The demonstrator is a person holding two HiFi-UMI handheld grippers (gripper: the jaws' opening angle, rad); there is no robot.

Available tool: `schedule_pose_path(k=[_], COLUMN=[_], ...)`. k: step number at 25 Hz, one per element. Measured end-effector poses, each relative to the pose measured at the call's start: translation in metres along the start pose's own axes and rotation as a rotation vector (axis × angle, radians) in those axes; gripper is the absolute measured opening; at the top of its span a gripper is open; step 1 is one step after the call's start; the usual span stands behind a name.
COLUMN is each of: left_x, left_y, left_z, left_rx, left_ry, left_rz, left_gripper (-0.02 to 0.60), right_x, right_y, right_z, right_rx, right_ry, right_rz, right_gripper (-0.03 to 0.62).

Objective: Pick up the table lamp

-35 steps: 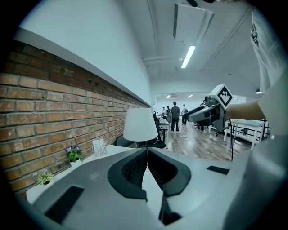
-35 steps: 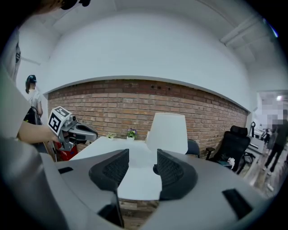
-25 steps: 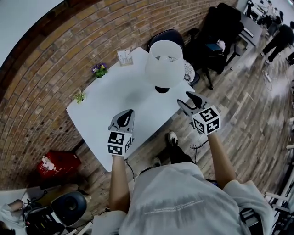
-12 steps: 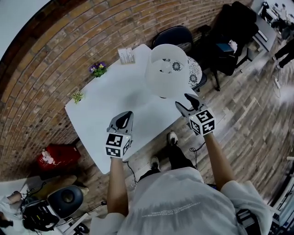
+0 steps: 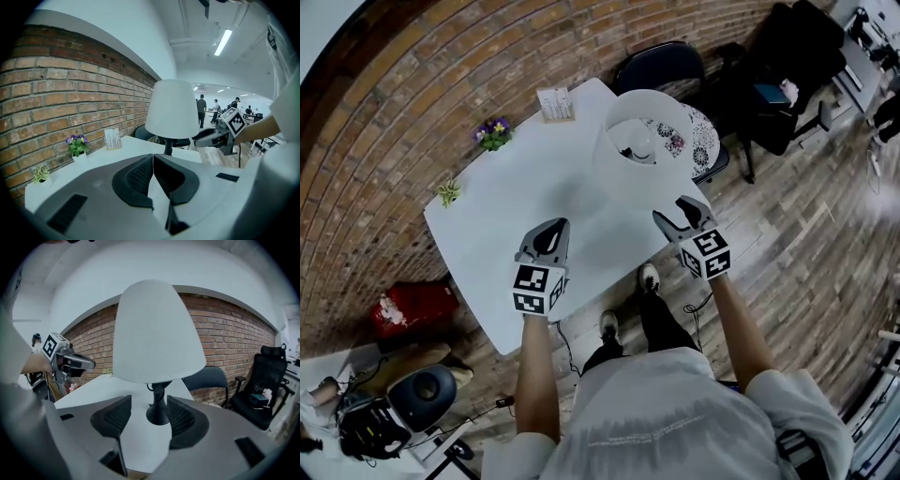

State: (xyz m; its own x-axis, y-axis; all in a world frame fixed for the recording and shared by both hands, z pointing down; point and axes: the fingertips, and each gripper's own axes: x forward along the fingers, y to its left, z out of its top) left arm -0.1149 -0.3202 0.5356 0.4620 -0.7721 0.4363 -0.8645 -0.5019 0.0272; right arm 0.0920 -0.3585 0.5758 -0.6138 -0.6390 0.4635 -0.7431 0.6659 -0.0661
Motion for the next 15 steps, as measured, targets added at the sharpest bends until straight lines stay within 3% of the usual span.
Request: schedule_pose_path(k=[15], left_x=[0.009], left_y=[0.011], left_z=[-0.018], left_rx=[-0.021], left_ry=[0.06], left_rz=[0.043], left_gripper=[0.014], right_x=[0.054], right_y=[-0.004], right_z=[0.006], right_rx=[-0.047], right_ry=[-0.05], right_rz=[0.065], right_gripper=[0.262])
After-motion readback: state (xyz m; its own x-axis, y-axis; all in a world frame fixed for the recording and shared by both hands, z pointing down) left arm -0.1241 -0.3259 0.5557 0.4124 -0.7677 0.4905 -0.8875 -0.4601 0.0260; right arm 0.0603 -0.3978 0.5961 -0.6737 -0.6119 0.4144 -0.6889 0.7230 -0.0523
